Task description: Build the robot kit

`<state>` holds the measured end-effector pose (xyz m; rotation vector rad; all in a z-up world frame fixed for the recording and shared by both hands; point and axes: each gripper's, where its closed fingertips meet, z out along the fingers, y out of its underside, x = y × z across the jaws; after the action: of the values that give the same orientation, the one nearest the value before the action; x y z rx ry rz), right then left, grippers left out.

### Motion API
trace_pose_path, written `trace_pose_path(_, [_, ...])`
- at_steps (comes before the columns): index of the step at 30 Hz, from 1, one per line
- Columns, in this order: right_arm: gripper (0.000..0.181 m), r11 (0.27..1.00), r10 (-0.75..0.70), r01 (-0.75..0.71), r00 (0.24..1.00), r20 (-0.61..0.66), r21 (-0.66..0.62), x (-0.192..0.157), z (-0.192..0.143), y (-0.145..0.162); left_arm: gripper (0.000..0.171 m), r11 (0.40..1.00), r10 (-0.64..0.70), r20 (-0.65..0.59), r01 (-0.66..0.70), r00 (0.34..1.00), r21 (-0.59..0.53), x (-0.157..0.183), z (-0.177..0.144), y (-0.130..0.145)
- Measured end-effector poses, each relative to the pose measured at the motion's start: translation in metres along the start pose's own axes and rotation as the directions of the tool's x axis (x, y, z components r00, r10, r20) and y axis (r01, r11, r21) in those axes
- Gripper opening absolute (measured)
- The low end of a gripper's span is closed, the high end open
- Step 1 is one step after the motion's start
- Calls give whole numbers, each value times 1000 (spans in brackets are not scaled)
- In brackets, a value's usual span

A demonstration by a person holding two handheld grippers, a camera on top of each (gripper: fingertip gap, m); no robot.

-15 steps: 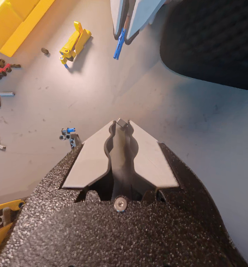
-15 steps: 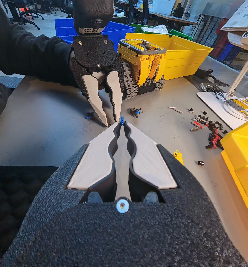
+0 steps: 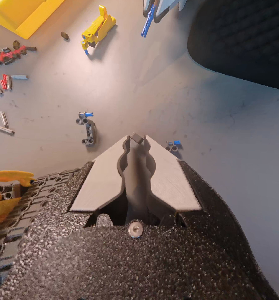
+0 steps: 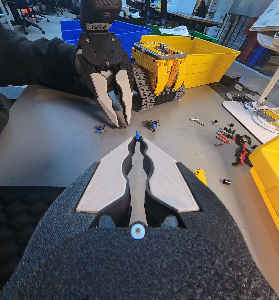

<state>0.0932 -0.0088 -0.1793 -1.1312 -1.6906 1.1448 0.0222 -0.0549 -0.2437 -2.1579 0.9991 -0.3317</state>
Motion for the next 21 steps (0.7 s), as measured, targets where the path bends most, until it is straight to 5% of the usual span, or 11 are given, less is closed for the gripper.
trace_pose_path(11, [5, 997, -56, 57, 998, 11, -58, -7, 6, 8, 15, 999, 38, 21, -37, 999, -28, 0, 3, 4])
trace_pose_path(21, [5, 905, -124, 127, 992, 33, -406, -9, 19, 63, 16, 977, -19, -56, 31, 998, 213, 9, -16, -37])
